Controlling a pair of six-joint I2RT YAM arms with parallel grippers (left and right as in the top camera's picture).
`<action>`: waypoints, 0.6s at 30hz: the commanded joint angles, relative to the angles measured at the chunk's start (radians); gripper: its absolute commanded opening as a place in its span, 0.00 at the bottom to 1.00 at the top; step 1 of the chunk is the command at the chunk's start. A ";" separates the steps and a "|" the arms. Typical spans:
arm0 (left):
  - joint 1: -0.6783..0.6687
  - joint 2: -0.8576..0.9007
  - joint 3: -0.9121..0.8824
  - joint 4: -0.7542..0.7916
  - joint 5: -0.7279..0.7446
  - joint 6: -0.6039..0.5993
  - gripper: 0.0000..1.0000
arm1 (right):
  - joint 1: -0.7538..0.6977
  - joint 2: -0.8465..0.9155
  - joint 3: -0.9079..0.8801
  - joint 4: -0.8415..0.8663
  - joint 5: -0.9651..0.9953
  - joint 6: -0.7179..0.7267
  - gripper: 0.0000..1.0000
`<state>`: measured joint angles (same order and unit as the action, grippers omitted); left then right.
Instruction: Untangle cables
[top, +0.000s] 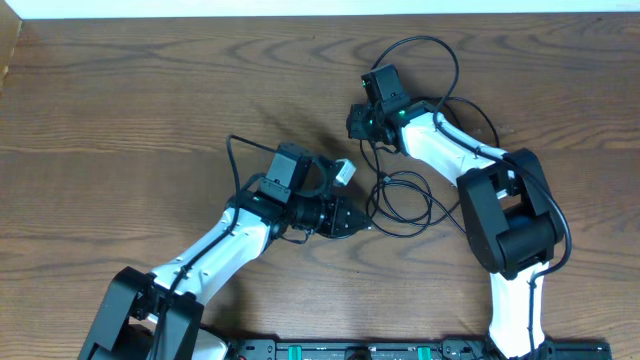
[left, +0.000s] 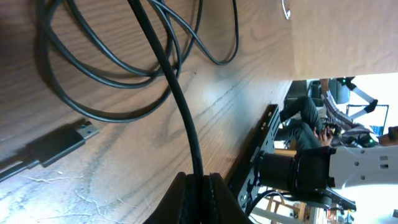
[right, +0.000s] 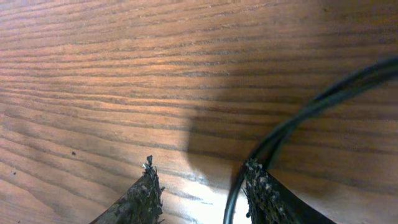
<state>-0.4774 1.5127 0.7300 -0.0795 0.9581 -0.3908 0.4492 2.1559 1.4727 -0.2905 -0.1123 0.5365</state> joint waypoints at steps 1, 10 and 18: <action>-0.017 -0.011 0.006 -0.003 -0.006 0.020 0.08 | 0.008 0.031 0.003 0.013 0.021 0.008 0.41; -0.018 -0.011 0.006 -0.006 -0.006 0.020 0.07 | 0.008 0.076 0.003 -0.012 0.035 0.047 0.36; -0.018 -0.011 0.006 -0.008 -0.006 0.020 0.08 | 0.007 0.077 0.003 -0.079 0.035 0.089 0.44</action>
<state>-0.4923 1.5127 0.7300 -0.0830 0.9581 -0.3908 0.4492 2.1857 1.4864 -0.3130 -0.0929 0.5770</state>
